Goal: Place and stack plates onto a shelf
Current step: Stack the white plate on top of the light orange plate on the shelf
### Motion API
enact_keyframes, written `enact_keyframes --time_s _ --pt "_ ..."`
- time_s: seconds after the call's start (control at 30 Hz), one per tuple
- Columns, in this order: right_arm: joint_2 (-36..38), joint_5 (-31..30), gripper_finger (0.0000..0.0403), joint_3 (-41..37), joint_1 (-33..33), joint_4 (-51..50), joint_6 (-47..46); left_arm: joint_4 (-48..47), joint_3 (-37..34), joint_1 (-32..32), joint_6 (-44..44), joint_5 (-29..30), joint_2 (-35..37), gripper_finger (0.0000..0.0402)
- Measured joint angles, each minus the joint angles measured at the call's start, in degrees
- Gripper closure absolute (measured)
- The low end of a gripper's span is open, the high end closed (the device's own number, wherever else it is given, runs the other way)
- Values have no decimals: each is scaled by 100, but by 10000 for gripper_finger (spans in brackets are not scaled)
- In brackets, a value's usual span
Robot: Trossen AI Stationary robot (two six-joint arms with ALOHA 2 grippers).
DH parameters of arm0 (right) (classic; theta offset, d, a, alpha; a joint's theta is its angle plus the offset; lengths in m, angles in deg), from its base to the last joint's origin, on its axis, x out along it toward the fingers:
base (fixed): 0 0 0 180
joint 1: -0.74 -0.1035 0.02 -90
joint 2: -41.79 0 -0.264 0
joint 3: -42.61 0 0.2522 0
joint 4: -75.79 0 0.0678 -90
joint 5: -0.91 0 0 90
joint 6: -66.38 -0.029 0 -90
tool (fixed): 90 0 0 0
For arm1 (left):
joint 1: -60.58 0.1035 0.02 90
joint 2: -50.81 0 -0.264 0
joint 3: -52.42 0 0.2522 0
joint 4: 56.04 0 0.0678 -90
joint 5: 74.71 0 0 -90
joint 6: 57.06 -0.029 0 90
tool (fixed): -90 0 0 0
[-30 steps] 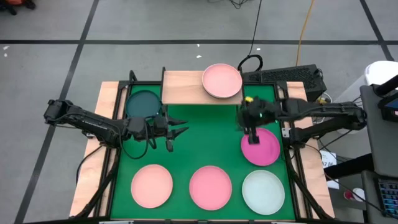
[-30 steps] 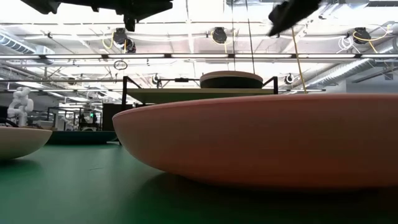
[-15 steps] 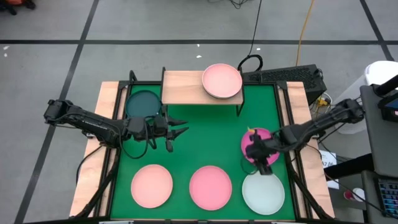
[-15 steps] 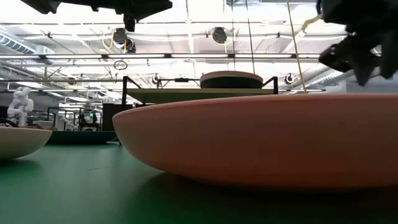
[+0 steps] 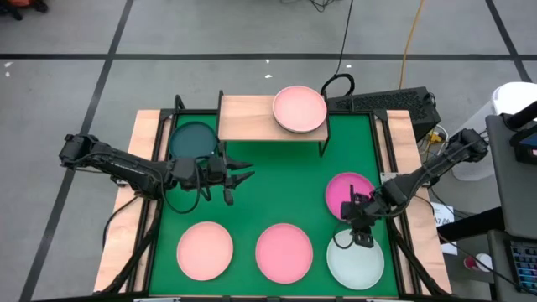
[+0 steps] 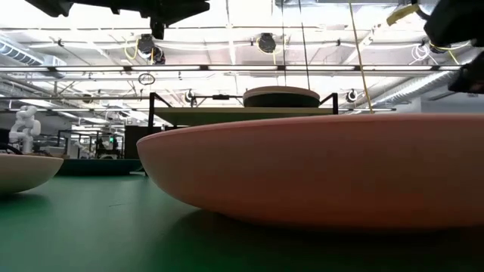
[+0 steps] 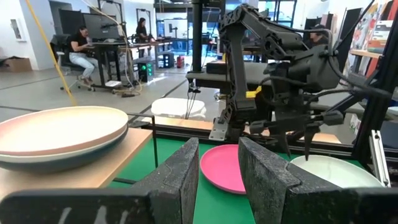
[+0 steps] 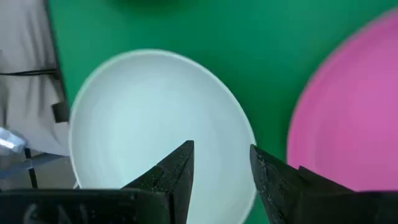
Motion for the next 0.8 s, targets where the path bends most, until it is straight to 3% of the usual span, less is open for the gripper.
enact_keyframes --time_s 0.1,0.33,0.6,0.8 --pt "0 21 264 -55 -43 -163 -565 0 0 -14 0 2 0 282" --pt "0 814 264 -636 -46 -210 -1865 1 0 -15 -2 0 0 282" --pt "0 1256 264 -1375 -43 196 -2265 1 0 -17 -2 2 0 282" --pt "2 1358 264 -1510 -43 845 -2220 1 -2 -22 -2 0 0 282"
